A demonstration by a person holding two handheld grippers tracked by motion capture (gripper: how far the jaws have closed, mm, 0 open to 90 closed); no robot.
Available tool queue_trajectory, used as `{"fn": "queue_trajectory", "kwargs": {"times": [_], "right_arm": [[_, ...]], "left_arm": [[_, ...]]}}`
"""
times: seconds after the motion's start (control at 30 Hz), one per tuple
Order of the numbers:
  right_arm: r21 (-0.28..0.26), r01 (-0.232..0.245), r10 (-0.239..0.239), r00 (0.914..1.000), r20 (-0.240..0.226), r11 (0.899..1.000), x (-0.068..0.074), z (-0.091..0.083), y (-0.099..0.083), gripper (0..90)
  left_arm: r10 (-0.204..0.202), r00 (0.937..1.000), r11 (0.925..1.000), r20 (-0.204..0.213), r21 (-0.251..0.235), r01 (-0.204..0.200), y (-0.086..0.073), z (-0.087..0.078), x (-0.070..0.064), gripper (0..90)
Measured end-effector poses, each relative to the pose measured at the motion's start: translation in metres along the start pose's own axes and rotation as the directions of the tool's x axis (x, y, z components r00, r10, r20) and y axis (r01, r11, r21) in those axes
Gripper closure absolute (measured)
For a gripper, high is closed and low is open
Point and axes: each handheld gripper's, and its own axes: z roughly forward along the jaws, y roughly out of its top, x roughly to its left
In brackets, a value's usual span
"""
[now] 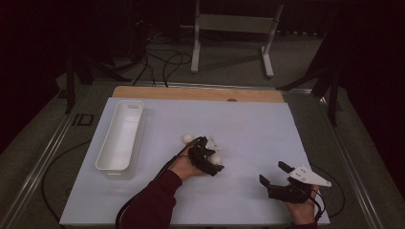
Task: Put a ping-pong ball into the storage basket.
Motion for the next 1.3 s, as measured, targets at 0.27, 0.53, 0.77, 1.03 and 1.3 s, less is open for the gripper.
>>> {"fn": "queue_trajectory", "kwargs": {"times": [0.27,0.53,0.77,1.03,1.3], "right_arm": [[0.001,0.0,0.0,1.0,-0.001,1.0,0.0,0.0,0.0,9.0],[0.0,-0.001,0.001,1.0,-0.001,1.0,0.0,0.0,0.0,9.0],[0.0,0.0,0.0,1.0,0.001,1.0,0.0,0.0,0.0,9.0],[0.0,-0.001,0.001,1.0,0.001,1.0,0.0,0.0,0.0,9.0],[-0.001,-0.001,0.001,1.0,0.001,1.0,0.0,0.0,0.0,9.0]], "left_arm": [[0.008,1.0,0.9999,-0.005,0.007,-0.008,0.0,0.002,0.0,33.0],[0.012,0.9999,0.9995,0.004,0.03,-0.012,-0.002,0.006,0.001,42.3],[0.014,0.9999,0.9993,-0.007,0.036,-0.014,0.0,0.005,0.001,51.3],[0.007,0.9998,0.9999,-0.018,0.01,-0.007,0.002,-0.004,0.003,51.4],[-0.003,0.9992,0.9999,-0.041,-0.014,0.002,0.006,-0.015,0.002,51.5]]}}
